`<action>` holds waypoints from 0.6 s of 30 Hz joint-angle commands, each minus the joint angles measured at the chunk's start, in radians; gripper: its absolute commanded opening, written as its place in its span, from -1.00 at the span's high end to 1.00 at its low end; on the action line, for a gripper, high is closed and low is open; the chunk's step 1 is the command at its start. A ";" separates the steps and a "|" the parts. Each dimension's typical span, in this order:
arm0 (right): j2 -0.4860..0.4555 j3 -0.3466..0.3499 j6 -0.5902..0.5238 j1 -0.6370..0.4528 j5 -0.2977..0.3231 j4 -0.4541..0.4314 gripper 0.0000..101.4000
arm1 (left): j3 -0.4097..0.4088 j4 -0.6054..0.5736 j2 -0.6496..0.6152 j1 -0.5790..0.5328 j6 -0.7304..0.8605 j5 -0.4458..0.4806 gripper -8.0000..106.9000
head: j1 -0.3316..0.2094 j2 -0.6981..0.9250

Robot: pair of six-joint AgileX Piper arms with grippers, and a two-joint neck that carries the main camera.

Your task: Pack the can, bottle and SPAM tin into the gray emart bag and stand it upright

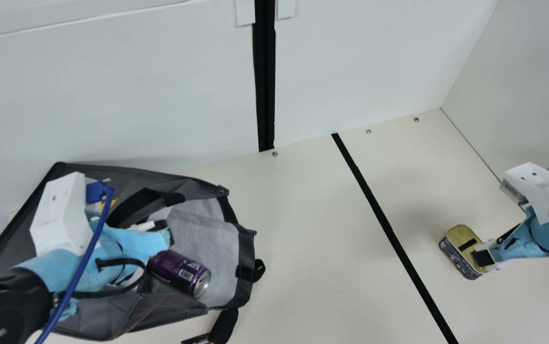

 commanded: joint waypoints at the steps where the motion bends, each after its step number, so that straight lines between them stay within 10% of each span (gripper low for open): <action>1: 0.008 0.000 -0.001 0.001 0.001 -0.002 -0.87 | 0.000 0.000 0.000 0.000 0.000 0.000 1.00 | -0.021 -0.001; 18: 0.106 0.035 0.005 0.030 -0.070 -0.014 -0.87 | 0.000 0.000 0.000 0.000 0.000 0.000 1.00 | -0.021 -0.001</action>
